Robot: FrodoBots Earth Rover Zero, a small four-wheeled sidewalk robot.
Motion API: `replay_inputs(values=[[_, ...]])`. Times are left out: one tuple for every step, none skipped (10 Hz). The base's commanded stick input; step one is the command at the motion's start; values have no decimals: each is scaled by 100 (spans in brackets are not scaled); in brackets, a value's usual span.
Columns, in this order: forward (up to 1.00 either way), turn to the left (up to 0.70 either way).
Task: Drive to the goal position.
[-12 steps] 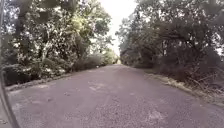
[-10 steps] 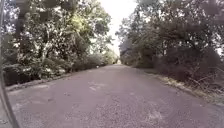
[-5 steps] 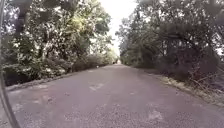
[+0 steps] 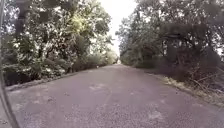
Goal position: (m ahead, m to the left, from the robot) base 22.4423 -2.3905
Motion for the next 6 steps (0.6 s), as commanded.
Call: replay_inputs(values=[[5,0],[5,0],[6,0],[5,0],[5,0],[5,0]])
